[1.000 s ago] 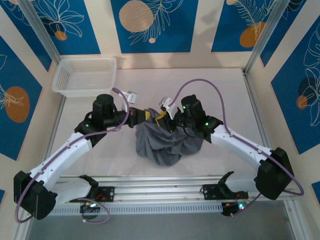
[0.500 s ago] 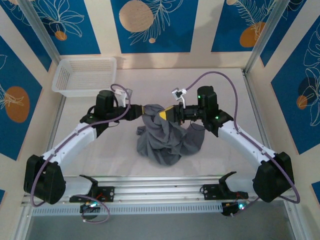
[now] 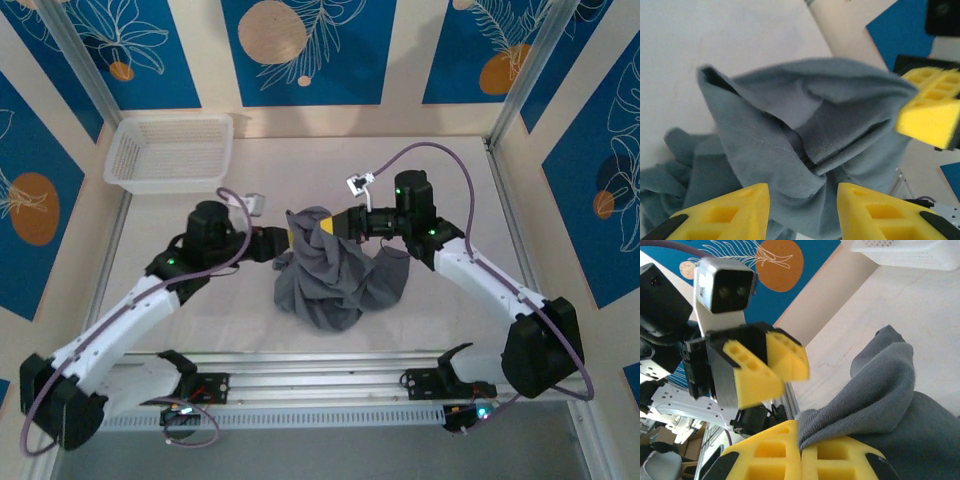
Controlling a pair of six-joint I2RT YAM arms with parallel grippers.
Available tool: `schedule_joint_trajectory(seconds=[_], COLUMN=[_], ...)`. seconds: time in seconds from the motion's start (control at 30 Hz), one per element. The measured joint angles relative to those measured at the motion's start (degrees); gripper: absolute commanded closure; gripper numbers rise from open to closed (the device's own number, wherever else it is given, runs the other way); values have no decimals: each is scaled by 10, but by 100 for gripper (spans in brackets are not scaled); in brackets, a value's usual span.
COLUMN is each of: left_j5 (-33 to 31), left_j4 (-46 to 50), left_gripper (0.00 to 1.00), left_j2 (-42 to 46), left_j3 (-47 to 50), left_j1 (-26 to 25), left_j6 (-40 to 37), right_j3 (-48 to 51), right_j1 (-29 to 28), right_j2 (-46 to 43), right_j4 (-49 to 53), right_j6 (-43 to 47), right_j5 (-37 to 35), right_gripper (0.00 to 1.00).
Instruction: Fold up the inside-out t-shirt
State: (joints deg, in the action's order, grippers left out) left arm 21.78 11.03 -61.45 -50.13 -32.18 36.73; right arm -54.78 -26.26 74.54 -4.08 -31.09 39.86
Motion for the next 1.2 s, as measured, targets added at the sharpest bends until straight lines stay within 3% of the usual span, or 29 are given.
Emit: schedule_joint_trajectory(seconds=[0.1, 0.17, 0.2, 0.3, 0.37, 0.5, 0.6, 0.63, 0.73, 0.8, 0.97, 1.2], left_j5=[-3, -6, -9, -24, -29, -19, 31, 49, 117, 153, 203, 232], left_j4=[-3, -4, -7, -8, -5, -7, -23, -35, -91, -122, -165, -172], left_gripper=[46, 45, 51, 89, 100, 100, 100, 100, 100, 100, 100, 100], left_j2=[-73, -116, -133, -160, -159, -133, -98, -90, -77, -77, -77, -81], left_j3=[-20, -39, -47, -59, -59, -59, -60, -60, -60, -59, -52, -49], left_j1=[-3, -3, -3, -2, 3, 26, 45, 47, 49, 48, 48, 30], left_j6=[24, 33, 34, 37, 38, 32, 35, 38, 59, 68, 73, 51], right_j3=[-5, -8, -10, -11, -11, 19, 86, 105, 131, 129, 107, 106], right_j1=[-8, -15, -19, -22, -20, 19, 76, 94, 114, 101, 41, -98], right_j2=[8, 8, 8, 7, 6, 2, 9, 19, 47, 41, -40, -145], right_j4=[16, 24, 28, 40, 52, 46, 16, 12, 20, 30, 63, 1], right_j6=[0, 2, 2, 3, 3, -2, -7, -7, -9, -3, 70, 254], right_j5=[-4, -6, -7, -13, -31, -70, -77, -75, -71, -76, -141, -317], right_gripper=[100, 100, 100, 100, 100, 100, 100, 97, 69, 56, 43, 40])
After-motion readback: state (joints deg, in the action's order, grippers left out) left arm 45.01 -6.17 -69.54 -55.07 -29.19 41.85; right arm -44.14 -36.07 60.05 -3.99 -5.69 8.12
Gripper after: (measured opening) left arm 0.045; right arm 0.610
